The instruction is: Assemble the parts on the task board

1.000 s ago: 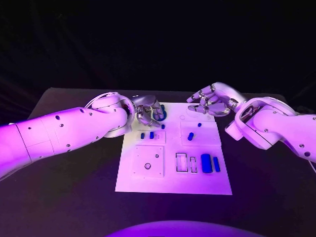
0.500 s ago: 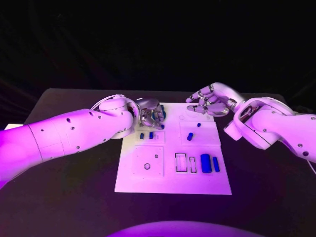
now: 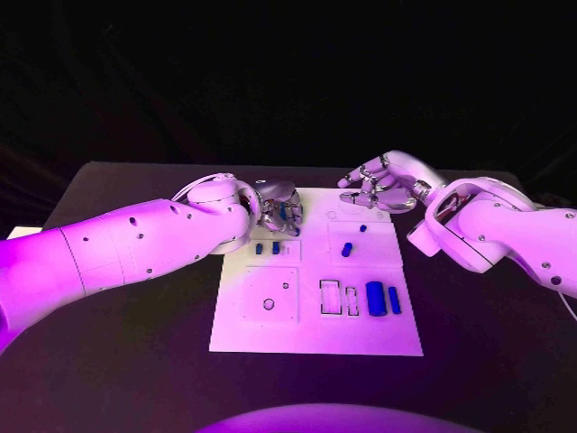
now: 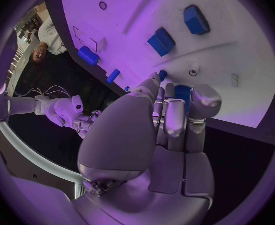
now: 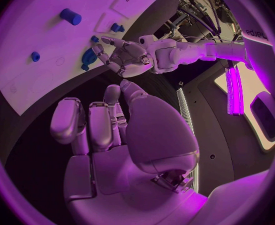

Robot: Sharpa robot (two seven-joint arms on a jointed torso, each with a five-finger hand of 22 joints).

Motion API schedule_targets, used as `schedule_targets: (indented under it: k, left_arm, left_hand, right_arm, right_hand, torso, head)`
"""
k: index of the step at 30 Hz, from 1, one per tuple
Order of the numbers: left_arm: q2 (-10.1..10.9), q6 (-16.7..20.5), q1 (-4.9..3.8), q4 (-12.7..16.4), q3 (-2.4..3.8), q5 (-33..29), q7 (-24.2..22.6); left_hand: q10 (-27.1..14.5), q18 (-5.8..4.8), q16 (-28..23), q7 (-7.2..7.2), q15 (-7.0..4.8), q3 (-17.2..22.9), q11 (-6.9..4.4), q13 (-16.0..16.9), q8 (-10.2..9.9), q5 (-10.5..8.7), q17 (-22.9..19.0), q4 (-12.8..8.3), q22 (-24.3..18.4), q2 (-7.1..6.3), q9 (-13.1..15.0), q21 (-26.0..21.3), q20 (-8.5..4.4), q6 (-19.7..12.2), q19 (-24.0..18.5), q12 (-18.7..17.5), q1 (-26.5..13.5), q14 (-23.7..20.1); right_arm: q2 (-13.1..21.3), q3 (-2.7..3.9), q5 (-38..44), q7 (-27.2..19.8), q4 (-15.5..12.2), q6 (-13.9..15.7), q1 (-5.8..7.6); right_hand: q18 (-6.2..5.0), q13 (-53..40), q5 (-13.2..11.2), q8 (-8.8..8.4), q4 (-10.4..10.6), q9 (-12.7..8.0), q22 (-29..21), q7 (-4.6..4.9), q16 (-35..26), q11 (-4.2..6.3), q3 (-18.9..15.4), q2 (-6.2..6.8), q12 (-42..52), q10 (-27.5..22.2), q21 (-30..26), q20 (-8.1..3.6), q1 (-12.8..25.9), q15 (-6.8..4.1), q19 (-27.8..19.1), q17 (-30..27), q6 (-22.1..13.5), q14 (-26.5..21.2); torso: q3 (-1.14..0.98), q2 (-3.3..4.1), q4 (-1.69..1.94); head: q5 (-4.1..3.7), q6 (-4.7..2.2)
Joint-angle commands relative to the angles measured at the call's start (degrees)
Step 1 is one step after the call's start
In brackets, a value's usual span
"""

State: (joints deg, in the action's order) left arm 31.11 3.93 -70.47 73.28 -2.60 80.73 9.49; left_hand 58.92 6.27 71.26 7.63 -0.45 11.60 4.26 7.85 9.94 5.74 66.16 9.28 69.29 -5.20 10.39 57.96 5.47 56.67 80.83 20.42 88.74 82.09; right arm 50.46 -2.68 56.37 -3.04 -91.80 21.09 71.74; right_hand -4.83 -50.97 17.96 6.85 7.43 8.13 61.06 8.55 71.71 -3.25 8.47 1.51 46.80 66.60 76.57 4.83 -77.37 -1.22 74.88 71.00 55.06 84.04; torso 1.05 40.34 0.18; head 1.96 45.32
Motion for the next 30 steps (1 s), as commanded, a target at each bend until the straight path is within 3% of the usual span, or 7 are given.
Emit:
schedule_targets:
  k: [1, 13, 20, 30]
  left_arm:
    - [-0.33, -1.59, 0.05, 0.38, 0.05, 2.03, 2.41]
    - [-0.91, -4.65, 0.07, 0.25, 0.06, 3.01, 5.34]
    - [-1.27, -3.57, 0.09, -0.22, 0.06, 3.03, 4.51]
    - [-1.84, -3.12, 0.14, -1.06, 0.06, 2.70, 4.11]
  left_hand:
    - [0.81, -0.82, 1.75, -0.04, -0.01, 0.73, -0.07, -0.18, -0.20, -0.07, 1.61, 0.01, 2.20, -0.04, -0.17, 3.10, -0.10, 0.71, 1.07, -0.33, 0.62, 1.01]
    - [0.78, -1.03, 2.49, -0.06, 0.00, 1.15, -0.04, -0.66, -0.63, -0.18, 1.80, 0.27, 3.70, -0.67, -0.60, 4.88, -0.18, 0.76, 1.42, -0.91, -0.03, 1.29]
    - [0.82, -1.05, 2.40, -0.12, -0.02, 1.22, -0.08, -0.69, -0.62, -0.16, 1.62, 0.31, 3.83, -0.64, -0.62, 5.04, -0.18, 0.85, 1.44, -0.93, -0.08, 1.24]
    - [0.90, -1.21, 2.48, -0.14, -0.04, 1.28, -0.11, -0.71, -0.62, -0.16, 1.64, 0.34, 4.43, -0.62, -0.64, 5.94, -0.19, 0.94, 1.66, -0.93, -0.11, 1.27]
  right_arm:
    - [0.00, 0.00, 0.06, -0.56, -0.11, -0.66, -0.04]
    - [0.17, 0.00, 0.05, -0.51, -0.28, -0.66, -0.04]
    - [0.16, 0.01, 0.05, -0.56, -0.38, -0.62, -0.04]
    - [0.20, 0.01, 0.05, -0.56, -0.45, -0.59, -0.04]
  right_hand:
    - [-1.04, 0.09, 0.34, 0.32, 0.10, 0.08, -0.03, -0.12, -0.34, 0.08, 0.18, 0.05, -0.22, -0.46, -0.36, 0.08, -0.21, 0.00, -0.31, -0.02, -0.33, 1.94]
    - [-1.04, 0.09, 0.34, 0.32, 0.10, 0.08, -0.03, -0.12, -0.34, 0.08, 0.18, 0.05, -0.22, -0.46, -0.36, 0.08, -0.21, 0.00, -0.31, -0.02, -0.33, 1.94]
    - [-1.04, 0.09, 0.34, 0.32, 0.10, 0.08, -0.03, -0.12, -0.34, 0.08, 0.18, 0.05, -0.22, -0.46, -0.36, 0.08, -0.21, 0.00, -0.31, -0.02, -0.33, 1.94]
    - [-1.04, 0.09, 0.34, 0.32, 0.10, 0.08, -0.03, -0.12, -0.34, 0.08, 0.18, 0.05, -0.22, -0.46, -0.36, 0.08, -0.21, 0.00, -0.31, -0.02, -0.33, 1.94]
  torso:
    - [0.02, 0.06, -0.07]
    - [0.02, 0.01, 0.11]
    - [0.04, 0.06, -0.01]
    - [0.08, -0.01, 0.17]
  head:
    - [-0.05, 0.00]
    - [-0.27, 0.36]
    - [-0.30, 0.51]
    - [-0.31, 0.57]
